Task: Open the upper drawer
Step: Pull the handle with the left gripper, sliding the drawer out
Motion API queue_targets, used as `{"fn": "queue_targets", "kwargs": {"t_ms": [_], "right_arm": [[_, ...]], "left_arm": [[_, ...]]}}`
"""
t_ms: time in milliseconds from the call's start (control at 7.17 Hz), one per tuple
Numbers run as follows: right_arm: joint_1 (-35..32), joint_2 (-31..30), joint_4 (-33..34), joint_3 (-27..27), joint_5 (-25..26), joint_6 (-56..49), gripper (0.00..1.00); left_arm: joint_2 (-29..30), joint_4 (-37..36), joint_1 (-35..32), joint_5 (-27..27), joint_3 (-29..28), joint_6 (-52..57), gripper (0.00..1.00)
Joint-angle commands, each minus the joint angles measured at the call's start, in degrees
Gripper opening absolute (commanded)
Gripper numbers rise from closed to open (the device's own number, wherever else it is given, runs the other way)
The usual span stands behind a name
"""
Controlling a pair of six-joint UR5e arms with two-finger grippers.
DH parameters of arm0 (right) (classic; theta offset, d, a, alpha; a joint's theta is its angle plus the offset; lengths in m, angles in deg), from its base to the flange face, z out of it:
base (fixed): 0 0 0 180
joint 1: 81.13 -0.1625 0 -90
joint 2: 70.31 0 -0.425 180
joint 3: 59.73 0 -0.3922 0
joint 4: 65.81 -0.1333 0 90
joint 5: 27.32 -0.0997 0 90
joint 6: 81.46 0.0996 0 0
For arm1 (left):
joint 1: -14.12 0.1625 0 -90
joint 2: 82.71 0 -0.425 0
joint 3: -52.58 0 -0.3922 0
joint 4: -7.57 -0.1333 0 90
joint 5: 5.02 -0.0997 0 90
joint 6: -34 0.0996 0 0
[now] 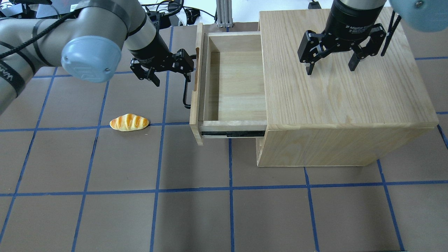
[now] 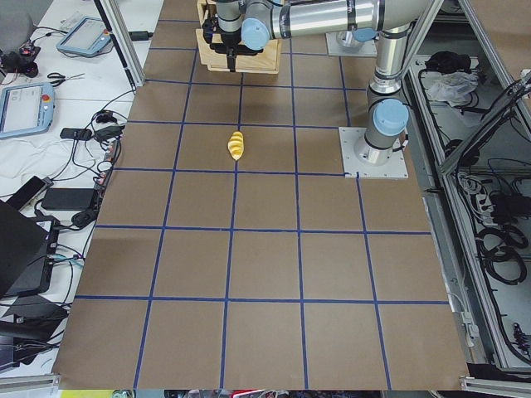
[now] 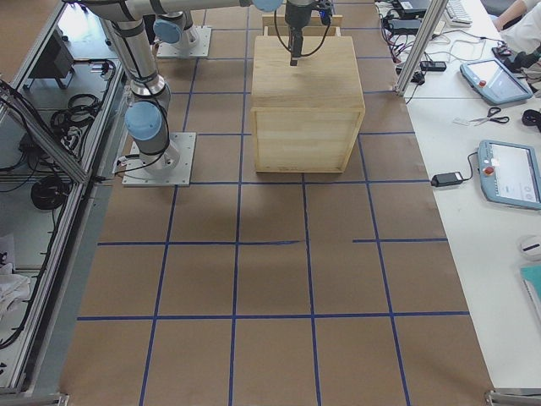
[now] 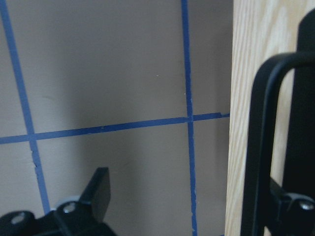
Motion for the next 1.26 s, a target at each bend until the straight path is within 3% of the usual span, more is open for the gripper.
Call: {"fn": "queue_targets", "kwargs": {"t_ms": [0, 558, 698, 1116], "right_arm": [[0.0, 0.0, 0.0, 0.02, 0.0, 0.02, 1.0], [0.0, 0.0, 0.0, 0.02, 0.0, 0.02, 1.0], [0.0, 0.0, 0.0, -0.07, 0.0, 0.02, 1.0], [0.0, 0.0, 0.0, -0.07, 0.0, 0.02, 1.0]], "left_arm": [[-1.23, 1.98, 3.3, -0.31, 1.2, 1.92, 1.0], [-2.9, 2.51, 5.51, -3.3, 1.04, 3.78, 1.0], [-5.25, 2.6, 4.28, -6.7, 0.08, 2.56, 1.0], [-13.08, 10.15, 3.57, -9.97, -1.17, 2.01, 1.0]]}}
